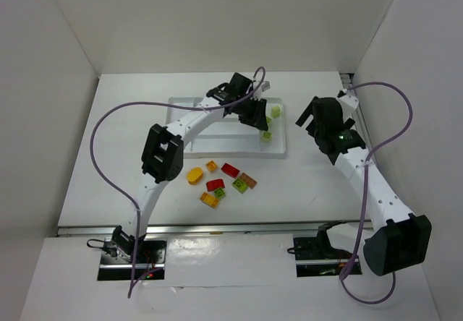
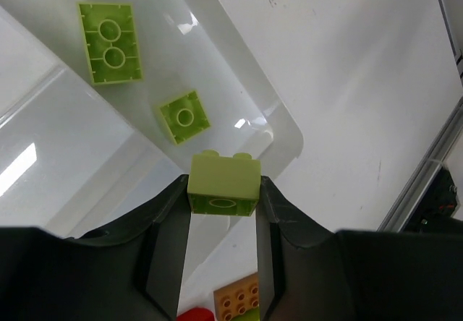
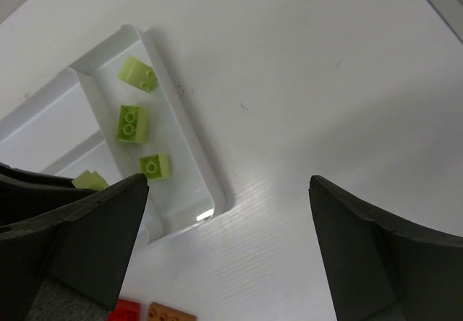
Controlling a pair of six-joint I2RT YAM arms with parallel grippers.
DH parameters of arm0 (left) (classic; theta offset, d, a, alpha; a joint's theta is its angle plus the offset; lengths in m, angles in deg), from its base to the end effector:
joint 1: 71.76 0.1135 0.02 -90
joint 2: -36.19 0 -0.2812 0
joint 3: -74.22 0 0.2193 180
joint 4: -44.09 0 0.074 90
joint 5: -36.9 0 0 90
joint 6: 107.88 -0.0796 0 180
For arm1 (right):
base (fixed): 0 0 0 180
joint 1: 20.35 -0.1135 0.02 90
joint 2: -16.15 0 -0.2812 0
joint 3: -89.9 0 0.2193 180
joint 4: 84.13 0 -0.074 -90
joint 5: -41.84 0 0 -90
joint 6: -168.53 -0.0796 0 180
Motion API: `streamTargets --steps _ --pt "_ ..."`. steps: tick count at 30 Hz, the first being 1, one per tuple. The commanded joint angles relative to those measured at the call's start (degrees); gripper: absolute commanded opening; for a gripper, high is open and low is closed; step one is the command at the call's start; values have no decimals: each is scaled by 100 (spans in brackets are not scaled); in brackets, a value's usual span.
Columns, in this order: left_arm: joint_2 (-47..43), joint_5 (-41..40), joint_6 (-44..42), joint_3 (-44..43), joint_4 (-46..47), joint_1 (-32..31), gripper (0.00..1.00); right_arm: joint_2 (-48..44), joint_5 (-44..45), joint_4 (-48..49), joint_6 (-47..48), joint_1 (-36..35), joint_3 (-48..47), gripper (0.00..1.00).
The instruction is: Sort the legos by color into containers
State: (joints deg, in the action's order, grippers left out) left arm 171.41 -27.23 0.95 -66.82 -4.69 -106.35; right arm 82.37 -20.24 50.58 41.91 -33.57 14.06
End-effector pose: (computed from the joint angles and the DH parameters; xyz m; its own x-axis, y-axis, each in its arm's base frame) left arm 0.4284 -0.3376 0.2346 -0.7807 0.1856 -0.5967 0.5512 0.6544 -0.5176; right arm 0.2422 0.0186 0.3233 -0.3553 0.4580 -0.8149 0.4736 0.8398 0.2655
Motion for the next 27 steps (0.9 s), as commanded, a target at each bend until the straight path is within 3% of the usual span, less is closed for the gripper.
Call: streamTargets --steps 1,6,7,8,10,11,16,19,21,24,27 --pt "171 208 270 -385 302 -126 0 -109 222 -354 -170 38 117 99" --pt "347 208 385 -465 486 -294 3 -109 117 -355 -231 38 240 99" --pt "347 147 385 -465 487 -294 14 -109 117 -407 -231 38 240 99" --pt "347 147 385 -465 487 -294 46 -109 117 -408 -231 38 240 99" --pt "347 147 254 -465 487 -294 77 -109 170 -478 -319 38 179 99" --pt "347 234 253 -465 487 -294 100 -161 170 -478 -319 38 178 99" --pt "-152 60 -19 -412 225 -294 100 -214 -109 -347 -135 38 178 99" --pt "-881 -616 -292 -45 153 -294 100 -214 -531 -198 93 38 178 99" --pt "-1538 -1220 -345 500 153 -190 100 -285 -752 -13 313 38 248 99" --pt "-2199 -2072 -214 1387 12 179 100 -285 -1787 461 1093 -14 407 90" --pt "-3175 -2639 547 2503 12 759 100 136 -2353 287 1499 -374 407 87"
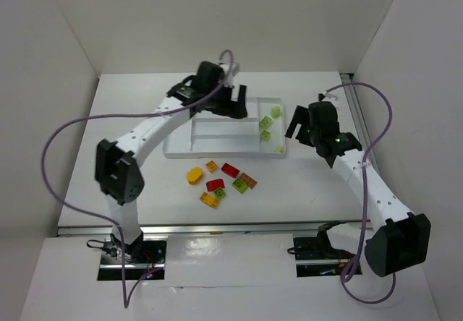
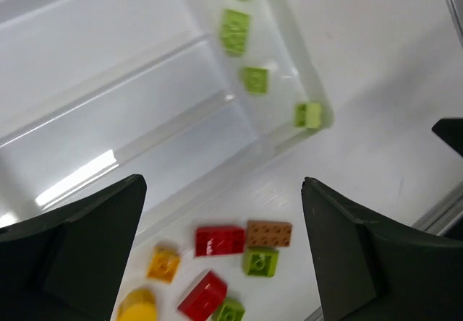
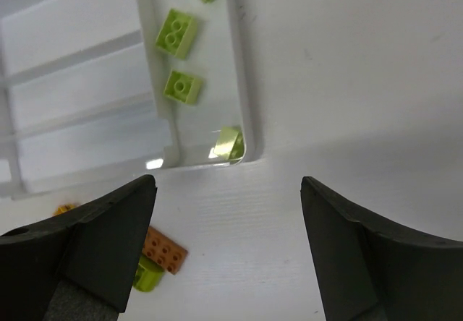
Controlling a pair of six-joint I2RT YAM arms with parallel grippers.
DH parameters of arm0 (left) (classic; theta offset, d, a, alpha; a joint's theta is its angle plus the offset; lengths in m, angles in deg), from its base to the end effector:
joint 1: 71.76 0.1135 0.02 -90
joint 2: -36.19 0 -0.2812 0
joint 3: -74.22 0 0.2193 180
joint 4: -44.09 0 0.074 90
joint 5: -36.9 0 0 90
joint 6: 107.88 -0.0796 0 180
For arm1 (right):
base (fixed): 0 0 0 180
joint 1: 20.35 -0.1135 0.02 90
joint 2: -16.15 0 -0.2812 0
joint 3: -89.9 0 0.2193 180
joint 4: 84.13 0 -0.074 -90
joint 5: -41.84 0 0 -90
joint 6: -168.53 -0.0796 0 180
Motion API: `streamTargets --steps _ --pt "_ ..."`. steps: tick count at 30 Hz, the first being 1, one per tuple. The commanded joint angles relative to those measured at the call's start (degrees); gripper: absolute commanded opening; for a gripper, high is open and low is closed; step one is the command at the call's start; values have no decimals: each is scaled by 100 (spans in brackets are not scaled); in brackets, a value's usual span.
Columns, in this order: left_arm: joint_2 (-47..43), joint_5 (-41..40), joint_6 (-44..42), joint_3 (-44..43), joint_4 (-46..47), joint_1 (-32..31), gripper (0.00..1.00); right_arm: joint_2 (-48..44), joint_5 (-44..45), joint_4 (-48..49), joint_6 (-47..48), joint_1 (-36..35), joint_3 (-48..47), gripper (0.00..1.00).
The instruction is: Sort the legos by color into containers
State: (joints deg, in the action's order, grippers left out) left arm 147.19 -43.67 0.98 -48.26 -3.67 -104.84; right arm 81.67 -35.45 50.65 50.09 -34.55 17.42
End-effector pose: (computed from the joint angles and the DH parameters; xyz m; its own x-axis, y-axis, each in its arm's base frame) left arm 0.3772 -0.2613 0.3294 -0.6790 0.0617 -0.7315 0.4540 0.8184 -0.3523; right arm 0.2372 0.0420 0.3021 -0.5621 0.3370 -0.7553 0.2227 0.9412 0.2541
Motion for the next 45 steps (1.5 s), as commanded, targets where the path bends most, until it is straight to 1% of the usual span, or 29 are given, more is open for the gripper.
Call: streamTargets --steps 1,2,3,4,6,7,9,10,11,12,13,15,18,20,23,29,30,32,33,35,37,38,40,43,45 --pt "-1121 -761 715 850 -90 819 100 303 -727 280 735 -642 70 87" --pt "-1272 -471 838 1209 -90 1221 100 460 -726 280 735 -863 122 87" --pt "-1430 -112 996 1430 -90 1356 100 540 -726 280 640 -1083 210 87" --pt "-1571 -108 998 1624 -3 1426 100 628 -726 280 569 -1616 211 86" --pt "-1923 -441 998 2106 68 1427 100 918 -534 420 516 -2251 281 84" --pt "-1985 -660 998 2239 155 1427 100 1058 -463 482 576 -2942 281 73" --pt "-1986 -662 945 2302 156 1488 100 1699 -26 238 814 -3605 71 71" --pt "-1916 -566 945 2302 95 1489 100 1945 221 79 867 -4017 -243 71" --pt "-1863 -504 945 2233 94 1489 100 2191 536 -44 867 -4134 -386 71" --pt "-1802 -504 945 2180 42 1489 100 2594 653 -123 867 -4213 -500 74" --pt "-1801 -364 997 2179 41 1489 100 2737 741 -124 928 -4214 -588 74" --pt "-1801 -293 1067 2179 41 1489 100 3009 592 60 990 -4267 -589 77" --pt "-1748 -178 1120 2179 41 1489 100 3090 531 350 1043 -4267 -642 77" --pt "-1801 -240 1121 2249 94 1489 100 3300 600 281 1043 -4267 -642 77" --pt "-1872 -292 1121 2302 164 1489 100 3354 680 280 1148 -4267 -695 77" --pt "-1819 -293 1068 2250 164 1489 100 3406 346 412 1210 -4161 -590 68" --pt "-1767 -232 1068 2250 164 1489 100 3406 346 412 1210 -4161 -589 63" --pt "-1766 -231 1068 2250 164 1489 99 3406 250 473 1210 -4161 -537 60" --pt "-1766 -162 1068 2250 164 1489 99 3406 197 526 1210 -4161 -536 56" --pt "-1766 -161 1068 2302 278 1489 99 3406 249 526 1210 -4161 -536 53" --pt "-1766 -99 1068 2302 279 1489 99 3406 250 526 1210 -4161 -536 52" --pt "-1766 -99 1068 2355 279 1489 99 3406 250 526 1280 -4161 -536 48" --pt "-1818 -178 1068 2355 279 1489 98 3406 197 526 1280 -4161 -536 48" --pt "-1941 -231 1068 2478 392 1489 98 3529 197 526 1333 -4161 -536 54" --pt "-1942 -231 1068 2478 393 1489 98 3704 197 526 1385 -4161 -589 54"
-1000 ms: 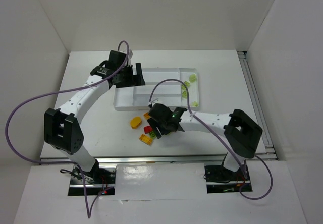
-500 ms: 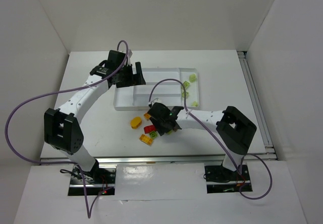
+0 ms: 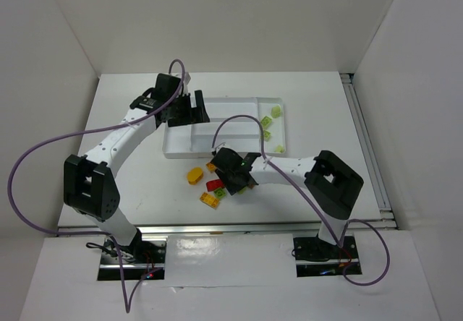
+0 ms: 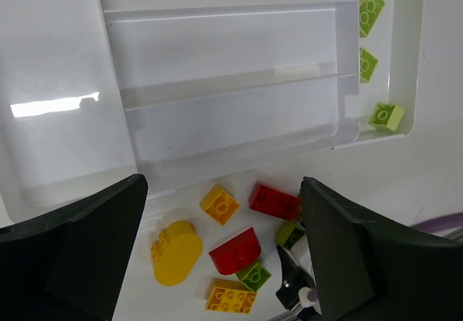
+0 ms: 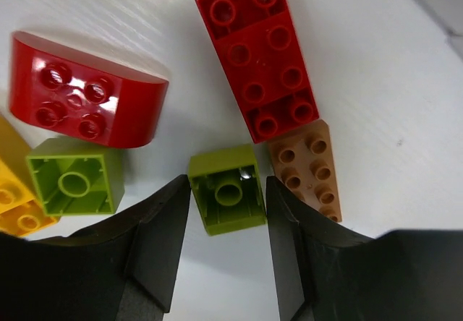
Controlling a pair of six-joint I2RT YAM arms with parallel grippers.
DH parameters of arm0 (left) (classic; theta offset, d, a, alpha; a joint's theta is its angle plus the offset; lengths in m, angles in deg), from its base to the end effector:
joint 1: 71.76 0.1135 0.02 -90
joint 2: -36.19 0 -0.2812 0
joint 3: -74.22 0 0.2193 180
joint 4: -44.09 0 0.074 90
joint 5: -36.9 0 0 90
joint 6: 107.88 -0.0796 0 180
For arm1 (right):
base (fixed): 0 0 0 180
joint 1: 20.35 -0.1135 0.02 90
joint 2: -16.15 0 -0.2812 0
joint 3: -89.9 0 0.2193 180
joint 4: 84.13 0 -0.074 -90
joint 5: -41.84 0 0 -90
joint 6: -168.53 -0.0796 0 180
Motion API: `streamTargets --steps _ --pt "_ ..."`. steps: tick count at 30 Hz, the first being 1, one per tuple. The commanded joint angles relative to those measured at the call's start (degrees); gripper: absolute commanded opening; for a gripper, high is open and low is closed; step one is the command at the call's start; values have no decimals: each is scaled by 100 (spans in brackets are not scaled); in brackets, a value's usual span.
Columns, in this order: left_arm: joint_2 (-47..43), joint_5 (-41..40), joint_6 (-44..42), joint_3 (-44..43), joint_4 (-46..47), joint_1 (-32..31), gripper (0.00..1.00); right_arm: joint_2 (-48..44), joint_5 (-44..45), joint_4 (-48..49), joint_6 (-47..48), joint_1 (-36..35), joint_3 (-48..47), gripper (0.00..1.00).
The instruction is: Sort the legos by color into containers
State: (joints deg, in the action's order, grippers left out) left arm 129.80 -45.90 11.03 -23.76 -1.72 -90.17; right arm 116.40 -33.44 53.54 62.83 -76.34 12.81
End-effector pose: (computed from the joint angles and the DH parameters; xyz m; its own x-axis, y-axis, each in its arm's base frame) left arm 0.3489 -0.1266 0.3096 -0.7443 -0.2578 -0.6161 0.0487 0.8991 -0.4350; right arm 0.2038 0.2658 0.1666 -0.6909 -0.5561 -0.4619 -0.5773 0.8090 -0.1103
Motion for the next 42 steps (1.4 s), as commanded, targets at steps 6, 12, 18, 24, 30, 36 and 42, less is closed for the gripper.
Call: streamTargets --steps 6,12,18,24,30,36,42 --pt "-264 44 10 28 198 22 97 163 170 80 50 -105 -295 44" --pt "-447 -184 106 133 76 74 97 -690 453 -114 -64 60 -576 40" --pt "-808 -553 660 977 208 75 87 -1087 31 668 -187 1104 -874 39" --pt "-1467 -692 731 1714 260 -56 73 370 -206 625 -240 1968 -2671 40" --pt "-1582 -940 608 2084 -109 -434 77 2103 -224 256 -240 2478 -4615 41" --pt "-1635 -914 739 2724 66 -891 79 2762 -593 308 -416 2786 -5234 45" --pt "-1345 -1212 898 2815 243 -1182 90 3175 -654 466 -469 2961 -5743 59"
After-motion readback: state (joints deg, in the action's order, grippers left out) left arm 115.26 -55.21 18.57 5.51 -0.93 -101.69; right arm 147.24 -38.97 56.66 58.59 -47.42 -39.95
